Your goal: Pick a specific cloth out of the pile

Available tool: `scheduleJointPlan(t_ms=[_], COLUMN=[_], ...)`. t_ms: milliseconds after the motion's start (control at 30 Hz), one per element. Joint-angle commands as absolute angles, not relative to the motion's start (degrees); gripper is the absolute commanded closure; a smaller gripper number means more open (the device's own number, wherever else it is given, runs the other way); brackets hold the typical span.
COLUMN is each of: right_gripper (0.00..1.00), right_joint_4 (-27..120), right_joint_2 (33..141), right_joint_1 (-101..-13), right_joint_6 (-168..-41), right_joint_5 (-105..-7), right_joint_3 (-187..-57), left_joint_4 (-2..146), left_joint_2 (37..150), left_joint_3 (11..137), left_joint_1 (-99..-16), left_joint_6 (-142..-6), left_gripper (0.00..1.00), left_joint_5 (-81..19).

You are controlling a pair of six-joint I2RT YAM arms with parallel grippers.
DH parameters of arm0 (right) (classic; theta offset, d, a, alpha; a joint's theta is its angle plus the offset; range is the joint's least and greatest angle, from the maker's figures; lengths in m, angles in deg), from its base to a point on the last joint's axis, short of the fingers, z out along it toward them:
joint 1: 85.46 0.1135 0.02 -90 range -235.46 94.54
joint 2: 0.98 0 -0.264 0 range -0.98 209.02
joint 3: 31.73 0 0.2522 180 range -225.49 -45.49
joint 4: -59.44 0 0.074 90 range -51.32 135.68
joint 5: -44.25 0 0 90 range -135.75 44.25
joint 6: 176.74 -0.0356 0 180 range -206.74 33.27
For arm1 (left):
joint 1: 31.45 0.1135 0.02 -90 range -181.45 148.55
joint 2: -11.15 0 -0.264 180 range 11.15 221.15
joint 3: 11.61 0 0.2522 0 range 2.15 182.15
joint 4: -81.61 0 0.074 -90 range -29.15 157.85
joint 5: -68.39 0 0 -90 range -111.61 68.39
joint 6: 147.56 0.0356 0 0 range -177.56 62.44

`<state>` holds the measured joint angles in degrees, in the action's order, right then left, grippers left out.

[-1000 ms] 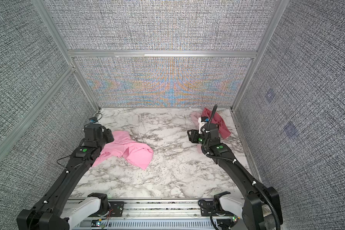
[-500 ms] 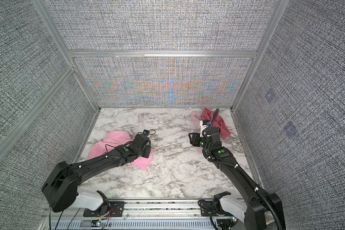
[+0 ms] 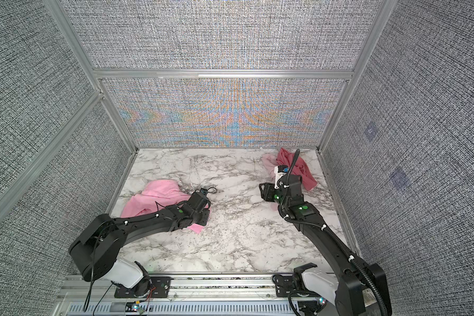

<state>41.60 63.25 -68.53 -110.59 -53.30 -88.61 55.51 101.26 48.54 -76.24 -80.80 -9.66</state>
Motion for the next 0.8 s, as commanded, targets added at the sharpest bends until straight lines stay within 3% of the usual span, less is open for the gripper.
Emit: scheduleJointPlan(t_ms=[0, 367, 467, 533, 600, 767], right_gripper=[0.43, 0.43, 0.43, 0.43, 0.43, 0.43], right_joint_4=[42.2, 41.6, 41.6, 41.6, 41.6, 41.2], right_joint_2=[63.6, 63.2, 63.5, 63.6, 63.6, 63.5], right_joint_1=[-68.5, -68.5, -68.5, -68.4, -68.5, -68.5], right_joint_6=[-111.0, -110.5, -110.6, -110.6, -110.5, -110.3], right_joint_5=[-53.7, -52.8, -52.8, -52.8, -52.7, -52.5], right_joint_3=[-89.1, -89.2, -89.4, -89.5, -89.6, -90.2], left_joint_4=[54.2, 54.4, 54.5, 54.7, 55.0, 56.2], left_joint_2=[104.2, 111.4, 112.5, 112.9, 112.8, 111.8], left_joint_3=[50.5, 52.2, 52.4, 52.6, 53.2, 57.8], left_joint_1=[-76.2, -76.3, -76.3, -76.3, -76.3, -76.3], left_joint_6=[-81.8, -81.0, -81.1, -80.9, -80.7, -79.2], left_gripper=[0.49, 0.56, 0.68, 0.88, 1.0, 1.0], left_joint_5=[-8.6, -7.9, -8.0, -7.6, -7.6, -9.0])
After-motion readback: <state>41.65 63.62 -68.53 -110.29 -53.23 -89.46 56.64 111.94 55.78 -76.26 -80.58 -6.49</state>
